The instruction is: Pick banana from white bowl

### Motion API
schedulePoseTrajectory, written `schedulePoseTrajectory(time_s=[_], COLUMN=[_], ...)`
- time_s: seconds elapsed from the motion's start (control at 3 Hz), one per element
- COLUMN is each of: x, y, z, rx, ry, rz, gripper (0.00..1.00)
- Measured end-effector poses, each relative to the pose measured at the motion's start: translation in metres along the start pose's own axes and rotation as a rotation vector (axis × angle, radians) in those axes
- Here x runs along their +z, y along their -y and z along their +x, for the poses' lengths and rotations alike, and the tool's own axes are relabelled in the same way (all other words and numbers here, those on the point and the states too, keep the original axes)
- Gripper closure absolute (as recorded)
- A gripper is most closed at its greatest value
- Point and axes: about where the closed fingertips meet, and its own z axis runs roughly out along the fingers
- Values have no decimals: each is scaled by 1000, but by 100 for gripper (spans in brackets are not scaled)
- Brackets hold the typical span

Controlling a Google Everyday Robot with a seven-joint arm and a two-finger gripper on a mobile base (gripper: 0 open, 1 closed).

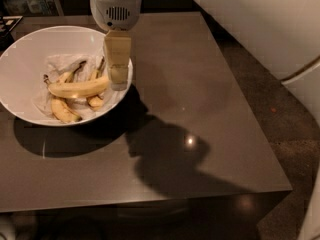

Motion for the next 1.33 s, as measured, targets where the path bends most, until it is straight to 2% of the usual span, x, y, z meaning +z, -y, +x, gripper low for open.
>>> schedulePoseTrajectory(time_s=[0.33,0.67,1.0,1.33], x=[-1,13,37,59], y=[3,13,23,28], z=[-24,-40,-48,-51], rx=[-31,-38,-24,-7], ry=[56,82,74,54], rz=[-38,-84,-125,-159], gripper=[0,0,4,20])
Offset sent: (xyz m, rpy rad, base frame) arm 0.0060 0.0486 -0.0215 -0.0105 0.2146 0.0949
